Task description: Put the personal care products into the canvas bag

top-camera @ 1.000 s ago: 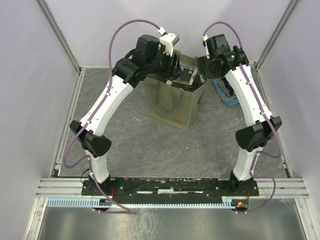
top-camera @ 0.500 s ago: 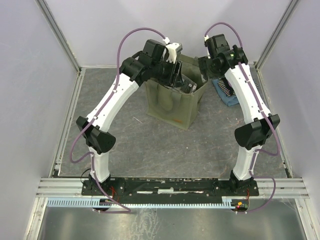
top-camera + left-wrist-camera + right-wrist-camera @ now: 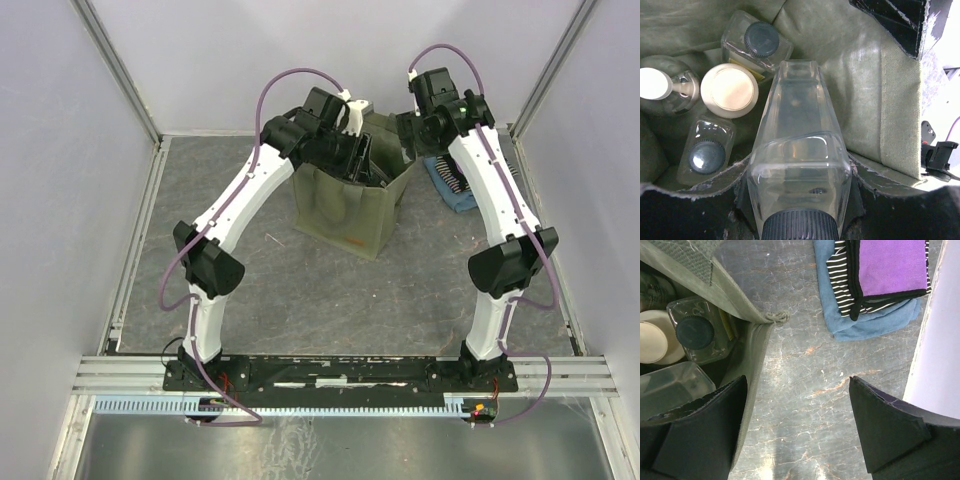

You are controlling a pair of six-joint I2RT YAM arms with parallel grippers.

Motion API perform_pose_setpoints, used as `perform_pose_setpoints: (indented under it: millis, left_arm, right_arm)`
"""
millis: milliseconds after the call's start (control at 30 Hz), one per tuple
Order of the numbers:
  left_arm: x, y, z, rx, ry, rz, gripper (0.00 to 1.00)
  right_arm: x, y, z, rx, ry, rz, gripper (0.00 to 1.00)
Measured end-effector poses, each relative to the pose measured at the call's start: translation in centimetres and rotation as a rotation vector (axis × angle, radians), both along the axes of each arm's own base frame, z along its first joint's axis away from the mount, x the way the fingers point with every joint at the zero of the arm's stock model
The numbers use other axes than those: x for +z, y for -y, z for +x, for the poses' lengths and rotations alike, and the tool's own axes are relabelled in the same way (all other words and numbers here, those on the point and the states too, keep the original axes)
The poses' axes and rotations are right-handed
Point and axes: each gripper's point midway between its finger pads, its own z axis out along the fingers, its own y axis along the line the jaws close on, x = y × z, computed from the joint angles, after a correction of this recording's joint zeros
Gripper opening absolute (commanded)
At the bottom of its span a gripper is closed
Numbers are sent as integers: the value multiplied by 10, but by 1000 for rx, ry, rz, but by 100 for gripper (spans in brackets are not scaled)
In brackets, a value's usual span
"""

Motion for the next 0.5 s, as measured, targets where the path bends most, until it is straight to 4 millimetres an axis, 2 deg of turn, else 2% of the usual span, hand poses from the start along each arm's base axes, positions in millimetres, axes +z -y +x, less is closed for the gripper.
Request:
perform_pose_setpoints:
  millis: [367,500]
  left_arm:
    - [-18,1,-1,-6,-46,29,3]
    - [-33,1,3,7,-66,62,3]
  right_arm:
    - [-10,2,8,-11,-16,-11,90]
    - [-9,5,8,-21,-12,-23,90]
